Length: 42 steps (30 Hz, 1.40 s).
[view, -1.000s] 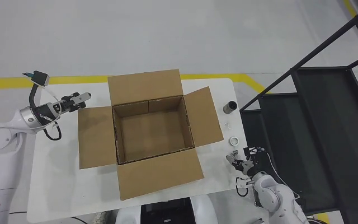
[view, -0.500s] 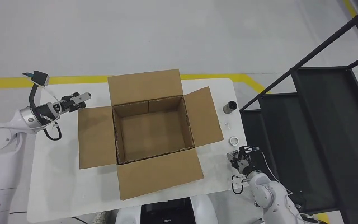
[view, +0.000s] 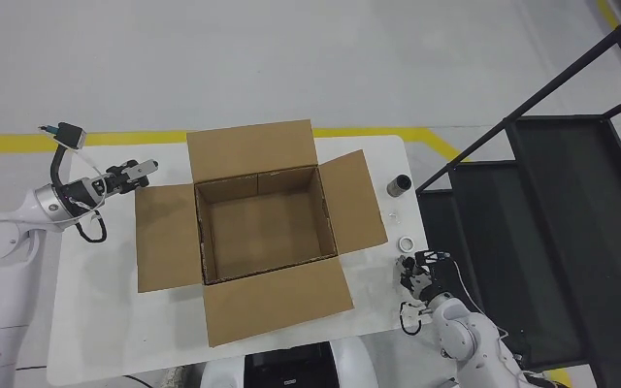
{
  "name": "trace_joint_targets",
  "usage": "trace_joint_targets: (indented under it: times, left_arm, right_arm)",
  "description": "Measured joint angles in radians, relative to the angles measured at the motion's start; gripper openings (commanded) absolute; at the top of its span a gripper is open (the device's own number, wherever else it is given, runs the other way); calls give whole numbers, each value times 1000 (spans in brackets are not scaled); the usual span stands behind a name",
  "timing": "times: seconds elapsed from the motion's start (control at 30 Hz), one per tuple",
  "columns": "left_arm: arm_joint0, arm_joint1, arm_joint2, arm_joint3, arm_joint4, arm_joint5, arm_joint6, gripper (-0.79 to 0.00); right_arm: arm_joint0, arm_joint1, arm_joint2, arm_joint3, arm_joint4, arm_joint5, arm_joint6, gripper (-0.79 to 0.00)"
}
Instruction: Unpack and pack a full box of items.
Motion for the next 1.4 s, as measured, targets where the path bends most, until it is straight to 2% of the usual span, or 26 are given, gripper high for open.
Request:
trace_joint_targets:
  times: [0.3, 0.43, 1.4]
  left_arm:
    - [0, 0, 0, 0, 0, 0, 0, 0]
    - [0, 0, 0, 0, 0, 0, 0, 0]
    - [0, 0, 0, 0, 0, 0, 0, 0]
  right_arm:
    - [-146, 11, 64, -244, 162, -140, 46, -785]
    - [-180, 16, 79, -317, 222, -197, 67, -785]
    - [-180, 18, 82, -327, 232, -207, 79, -785]
